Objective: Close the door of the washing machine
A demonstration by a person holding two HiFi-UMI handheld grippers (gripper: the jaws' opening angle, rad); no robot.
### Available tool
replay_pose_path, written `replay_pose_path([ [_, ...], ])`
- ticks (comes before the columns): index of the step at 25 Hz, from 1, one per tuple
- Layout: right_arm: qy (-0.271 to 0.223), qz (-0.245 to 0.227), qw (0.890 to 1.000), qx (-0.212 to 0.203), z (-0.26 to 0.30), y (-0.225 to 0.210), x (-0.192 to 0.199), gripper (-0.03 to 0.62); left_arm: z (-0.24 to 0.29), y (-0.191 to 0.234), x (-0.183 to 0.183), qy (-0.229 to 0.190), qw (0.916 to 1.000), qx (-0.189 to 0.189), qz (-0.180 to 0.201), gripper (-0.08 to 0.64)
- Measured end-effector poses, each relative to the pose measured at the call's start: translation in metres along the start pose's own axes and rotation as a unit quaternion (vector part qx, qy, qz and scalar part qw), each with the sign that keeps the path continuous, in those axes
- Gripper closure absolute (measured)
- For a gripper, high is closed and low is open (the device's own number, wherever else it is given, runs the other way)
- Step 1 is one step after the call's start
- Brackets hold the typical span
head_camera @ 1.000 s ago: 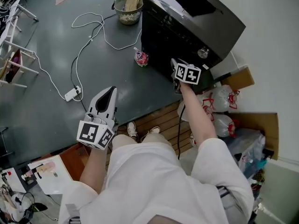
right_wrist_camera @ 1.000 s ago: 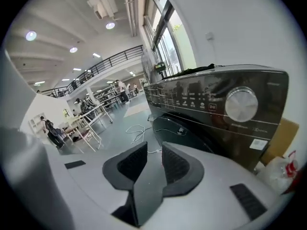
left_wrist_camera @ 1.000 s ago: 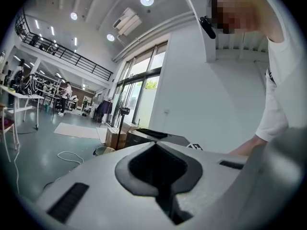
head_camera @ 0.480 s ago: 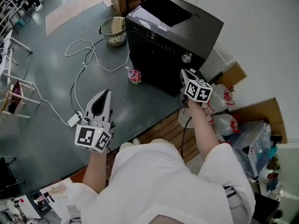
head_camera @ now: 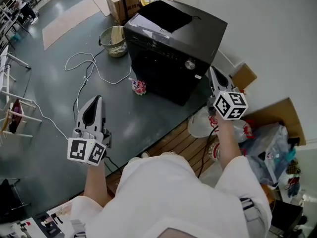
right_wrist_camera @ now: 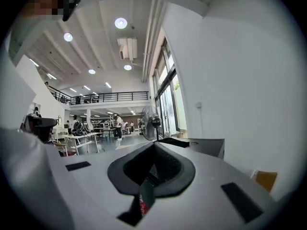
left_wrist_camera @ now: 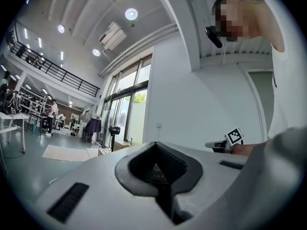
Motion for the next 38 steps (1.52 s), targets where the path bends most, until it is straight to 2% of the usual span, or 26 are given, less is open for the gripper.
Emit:
replay_pose_path([
  [7,-0.042,-0.03,0.999,-0.018,-0.039,0.022,-0.04,0.595,-0.017,0.019,-0.019,-0.021,0.9989,-0.041,0.0,0.557],
  [12,-0.068,-0.014,0.997,-0.023,-0.068,0.028,-0.063,0.595,-0.033,0.023,-0.014,-0.007,0.9982,-0.059,0.007,0.557],
  [16,-0.082,-0.03,0.996,-0.006,-0.088,0.028,-0.076,0.595,-0.042,0.027,-0.011,-0.003,0.9972,-0.074,0.014,0.557],
  [19,-0.085,-0.019,0.996,0.013,-0.095,0.033,-0.071,0.594,-0.051,0.04,-0.012,0.0,0.9949,-0.097,0.026,0.557],
  [23,-0.082,0.011,0.996,0.013,-0.096,0.042,-0.063,0.595,-0.053,0.046,-0.014,0.002,0.9932,-0.112,0.03,0.557],
  [29,-0.078,-0.019,0.997,0.022,-0.095,0.051,-0.06,0.595,-0.056,0.041,-0.016,0.005,0.9929,-0.115,0.03,0.557],
  [34,-0.067,-0.031,0.997,0.008,-0.086,0.064,-0.055,0.594,-0.057,0.046,-0.023,-0.002,0.9929,-0.113,0.037,0.557],
  [38,-0.055,-0.02,0.998,-0.011,-0.084,0.074,-0.048,0.595,-0.061,0.041,-0.019,0.001,0.9934,-0.111,0.028,0.557],
])
Point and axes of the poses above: the fingertips, and each gripper's own axes: z forward along the fingers, y to its left, x out of its underside, the point moved 2 cm from there along -z, backward along the fingers, and after that the axes turned 13 degrees about z, right-handed, at the moved point
